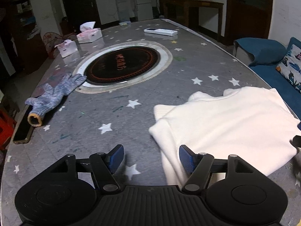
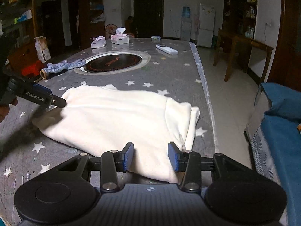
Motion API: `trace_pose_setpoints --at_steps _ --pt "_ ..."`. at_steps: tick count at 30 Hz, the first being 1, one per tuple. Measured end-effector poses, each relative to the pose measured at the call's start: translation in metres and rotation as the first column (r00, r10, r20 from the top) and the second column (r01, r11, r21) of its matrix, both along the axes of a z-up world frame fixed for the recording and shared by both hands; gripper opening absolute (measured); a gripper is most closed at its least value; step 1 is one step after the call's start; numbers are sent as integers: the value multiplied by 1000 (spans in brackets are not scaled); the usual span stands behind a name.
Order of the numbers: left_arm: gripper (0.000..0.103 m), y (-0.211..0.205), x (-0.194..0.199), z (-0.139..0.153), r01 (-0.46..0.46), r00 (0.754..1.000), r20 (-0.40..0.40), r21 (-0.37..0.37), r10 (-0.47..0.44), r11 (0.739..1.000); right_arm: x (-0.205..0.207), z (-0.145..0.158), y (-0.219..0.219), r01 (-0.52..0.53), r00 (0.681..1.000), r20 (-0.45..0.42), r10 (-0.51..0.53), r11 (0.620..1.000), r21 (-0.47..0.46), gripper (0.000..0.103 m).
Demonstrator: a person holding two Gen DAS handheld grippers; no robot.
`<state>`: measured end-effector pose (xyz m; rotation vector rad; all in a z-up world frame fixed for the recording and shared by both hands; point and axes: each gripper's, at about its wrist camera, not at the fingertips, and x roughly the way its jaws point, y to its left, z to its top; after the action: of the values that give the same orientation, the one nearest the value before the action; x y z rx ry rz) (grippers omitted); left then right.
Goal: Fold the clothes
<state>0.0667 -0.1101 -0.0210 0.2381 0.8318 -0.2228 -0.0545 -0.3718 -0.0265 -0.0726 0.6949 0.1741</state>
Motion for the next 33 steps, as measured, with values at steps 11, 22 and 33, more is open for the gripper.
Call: trace_pose_setpoints --at_steps 11,22,33 --pt "66 -5 -21 17 43 998 41 -26 -42 999 15 8 54 -138 989 53 138 990 0 41" --pt "64 -12 -29 -1 75 997 -4 -27 -75 997 7 -11 83 -209 977 11 212 972 -110 40" --pt "65 -9 -25 -9 73 997 -28 -33 -74 997 11 3 70 -237 971 -30 236 969 -71 40"
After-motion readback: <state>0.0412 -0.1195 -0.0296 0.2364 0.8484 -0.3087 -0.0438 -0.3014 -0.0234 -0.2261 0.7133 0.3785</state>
